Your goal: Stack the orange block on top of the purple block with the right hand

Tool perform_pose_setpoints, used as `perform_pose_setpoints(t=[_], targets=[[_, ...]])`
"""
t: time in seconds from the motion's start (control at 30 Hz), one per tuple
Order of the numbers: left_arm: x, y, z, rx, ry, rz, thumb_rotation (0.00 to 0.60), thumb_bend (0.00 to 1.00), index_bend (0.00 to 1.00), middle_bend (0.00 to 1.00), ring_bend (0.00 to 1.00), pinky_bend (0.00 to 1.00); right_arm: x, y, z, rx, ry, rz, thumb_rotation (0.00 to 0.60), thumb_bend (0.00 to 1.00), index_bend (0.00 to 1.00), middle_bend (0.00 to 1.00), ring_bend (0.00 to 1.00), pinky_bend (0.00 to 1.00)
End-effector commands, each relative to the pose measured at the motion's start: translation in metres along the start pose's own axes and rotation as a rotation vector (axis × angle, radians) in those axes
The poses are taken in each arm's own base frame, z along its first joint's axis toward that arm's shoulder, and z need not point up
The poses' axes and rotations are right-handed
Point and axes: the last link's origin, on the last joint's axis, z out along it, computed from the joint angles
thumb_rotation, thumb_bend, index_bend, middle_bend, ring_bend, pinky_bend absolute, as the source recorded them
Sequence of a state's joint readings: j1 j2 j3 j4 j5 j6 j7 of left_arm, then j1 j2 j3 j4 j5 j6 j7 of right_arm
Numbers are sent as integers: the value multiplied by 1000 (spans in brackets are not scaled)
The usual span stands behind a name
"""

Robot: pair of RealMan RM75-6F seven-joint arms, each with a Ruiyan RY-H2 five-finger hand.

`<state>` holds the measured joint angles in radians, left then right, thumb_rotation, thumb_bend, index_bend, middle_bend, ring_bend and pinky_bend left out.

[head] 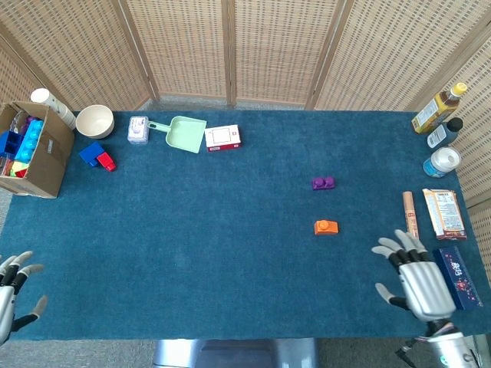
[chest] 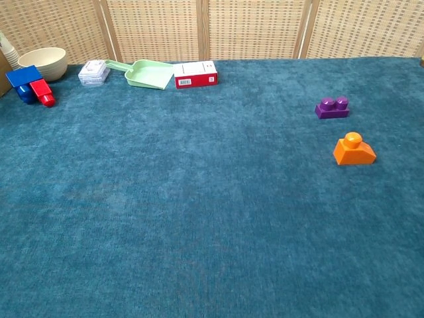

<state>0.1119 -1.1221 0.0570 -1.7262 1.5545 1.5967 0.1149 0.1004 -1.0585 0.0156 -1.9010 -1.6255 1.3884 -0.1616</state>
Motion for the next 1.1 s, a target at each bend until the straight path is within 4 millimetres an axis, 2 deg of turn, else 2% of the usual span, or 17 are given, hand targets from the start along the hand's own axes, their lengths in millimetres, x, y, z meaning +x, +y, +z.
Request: perform_pose_setpoints(t=[0.03,0.2,0.33,0.73,1.1], targets=[[-1,-3,-2,10,-6,-3,600,370,307,164,151,0,-5,-24,21,66,-35,-7,600,239,274,220,67,114],[-6,-9,0,25,-20,-6,600,370,311,164,151,0,-17,-51,54,114,-80,-31,600,239,274,220,76,114],[-9,-10,4,23,-31,-2,600,370,313,164,151,0,-26,-62,76,86,-105,-33,600,240,275,220,146,115],[-16,-1,23,-10,-61,3,600,370,320,164,151,0,-44,-74,120,-15,-133,-90,598,244,290,200,103,118],[-25,6,33,-26,-89,3,600,369,324,165,151,0,-61,-77,150,-70,-167,-137,600,252,302,195,94,120]])
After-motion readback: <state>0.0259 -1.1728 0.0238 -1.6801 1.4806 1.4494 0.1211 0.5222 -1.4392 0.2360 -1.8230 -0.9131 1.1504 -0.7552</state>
